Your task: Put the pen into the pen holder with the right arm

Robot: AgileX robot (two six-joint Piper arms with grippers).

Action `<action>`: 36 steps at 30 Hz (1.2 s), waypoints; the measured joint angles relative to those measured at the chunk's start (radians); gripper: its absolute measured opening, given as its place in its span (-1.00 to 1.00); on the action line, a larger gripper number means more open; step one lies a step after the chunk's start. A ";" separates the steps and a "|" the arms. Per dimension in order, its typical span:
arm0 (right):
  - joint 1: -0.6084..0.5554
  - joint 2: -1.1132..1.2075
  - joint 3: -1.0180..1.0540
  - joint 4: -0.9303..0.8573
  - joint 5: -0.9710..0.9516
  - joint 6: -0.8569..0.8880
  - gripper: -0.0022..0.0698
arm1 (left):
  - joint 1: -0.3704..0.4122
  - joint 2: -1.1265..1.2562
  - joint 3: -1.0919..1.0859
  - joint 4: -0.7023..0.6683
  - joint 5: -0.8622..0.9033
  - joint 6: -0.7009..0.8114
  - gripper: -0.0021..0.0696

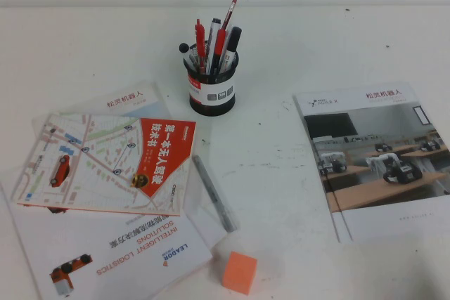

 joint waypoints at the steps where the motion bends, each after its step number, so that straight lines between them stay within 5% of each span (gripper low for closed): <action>1: 0.000 0.000 0.000 0.000 0.000 0.000 -0.99 | 0.000 0.000 0.000 0.000 0.000 0.000 -0.95; 27: 0.000 0.000 0.000 0.016 -0.020 0.000 -0.99 | 0.000 0.000 0.000 0.000 0.000 0.000 -0.95; 33: 0.000 0.000 0.000 0.347 -0.043 0.000 -0.99 | 0.000 0.000 0.000 0.000 0.000 0.000 -0.95; 36: 0.000 0.000 0.000 0.720 -0.054 0.000 -0.99 | 0.000 0.000 0.000 0.000 0.000 0.000 -0.95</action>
